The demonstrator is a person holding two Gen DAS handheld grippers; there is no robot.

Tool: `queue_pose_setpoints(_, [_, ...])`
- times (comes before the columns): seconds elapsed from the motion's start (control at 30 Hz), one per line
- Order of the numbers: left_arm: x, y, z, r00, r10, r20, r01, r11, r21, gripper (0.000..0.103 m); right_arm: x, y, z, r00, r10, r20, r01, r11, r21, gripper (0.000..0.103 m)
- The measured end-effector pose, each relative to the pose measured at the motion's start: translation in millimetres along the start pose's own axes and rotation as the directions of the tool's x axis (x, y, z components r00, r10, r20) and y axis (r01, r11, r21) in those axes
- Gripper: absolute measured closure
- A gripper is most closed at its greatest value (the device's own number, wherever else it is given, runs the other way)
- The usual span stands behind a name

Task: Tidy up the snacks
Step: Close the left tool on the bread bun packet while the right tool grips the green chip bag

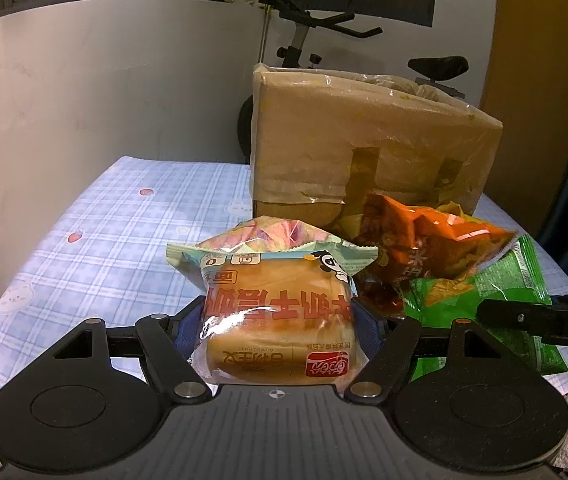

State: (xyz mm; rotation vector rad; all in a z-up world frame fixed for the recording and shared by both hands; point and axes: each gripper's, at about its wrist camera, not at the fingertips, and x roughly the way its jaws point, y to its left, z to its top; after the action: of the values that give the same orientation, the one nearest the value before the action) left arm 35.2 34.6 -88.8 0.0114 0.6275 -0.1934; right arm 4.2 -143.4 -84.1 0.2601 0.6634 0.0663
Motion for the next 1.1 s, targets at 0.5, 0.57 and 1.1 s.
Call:
queue_pose_setpoints(0.5, [-22, 5, -1, 0.999, -0.007, 0.053, 0.008, 1.000, -0.017, 0.026, -8, 15, 16, 0.996, 0.038, 0.083, -0.032, 0.997, -0.075, 0.046])
queue_pose_setpoints(0.57, [-22, 4, -2, 0.999, -0.007, 0.051, 0.008, 1.000, -0.016, 0.026, -7, 16, 17, 0.996, 0.039, 0.084, -0.032, 0.996, -0.081, 0.046])
queue_pose_setpoints(1.1, [-24, 5, 12, 0.997, -0.007, 0.081, 0.009, 0.999, -0.031, 0.026, -4, 20, 27, 0.995, 0.050, 0.091, -0.043, 0.995, -0.086, 0.046])
